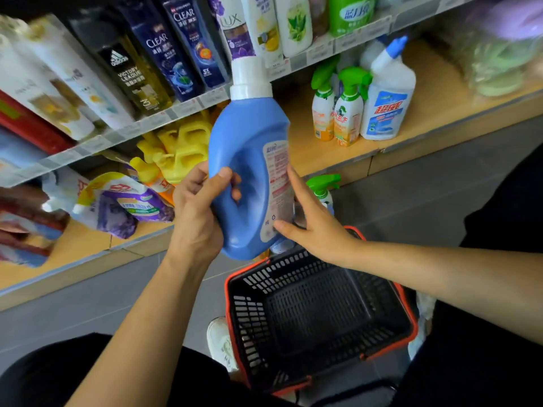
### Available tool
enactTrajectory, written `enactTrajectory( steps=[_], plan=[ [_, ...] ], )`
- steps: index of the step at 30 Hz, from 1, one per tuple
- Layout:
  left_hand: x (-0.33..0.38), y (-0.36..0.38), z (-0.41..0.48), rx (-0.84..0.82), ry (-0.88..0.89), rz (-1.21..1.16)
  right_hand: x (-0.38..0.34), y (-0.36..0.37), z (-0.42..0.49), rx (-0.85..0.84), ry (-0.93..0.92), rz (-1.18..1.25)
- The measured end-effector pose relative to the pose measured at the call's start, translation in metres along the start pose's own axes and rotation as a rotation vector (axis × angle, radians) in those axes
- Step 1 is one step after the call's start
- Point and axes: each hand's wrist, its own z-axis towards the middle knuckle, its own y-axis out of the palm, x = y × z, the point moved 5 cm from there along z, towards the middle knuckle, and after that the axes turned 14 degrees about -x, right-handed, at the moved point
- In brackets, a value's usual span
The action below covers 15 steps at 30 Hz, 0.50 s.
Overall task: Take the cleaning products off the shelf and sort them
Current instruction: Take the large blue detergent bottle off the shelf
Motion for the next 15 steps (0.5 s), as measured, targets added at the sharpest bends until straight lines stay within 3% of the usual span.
enactTrajectory(
  steps=[7,15],
  plan=[
    [0.004,-0.005,0.003,0.065,0.008,-0.071,0.009,0.008,-0.017,-0.029,0.126,0.026],
    [0.0,-0.006,0.006,0.055,0.018,0.007,-0.015,0.018,-0.029,-0.068,0.094,-0.134]
  ],
)
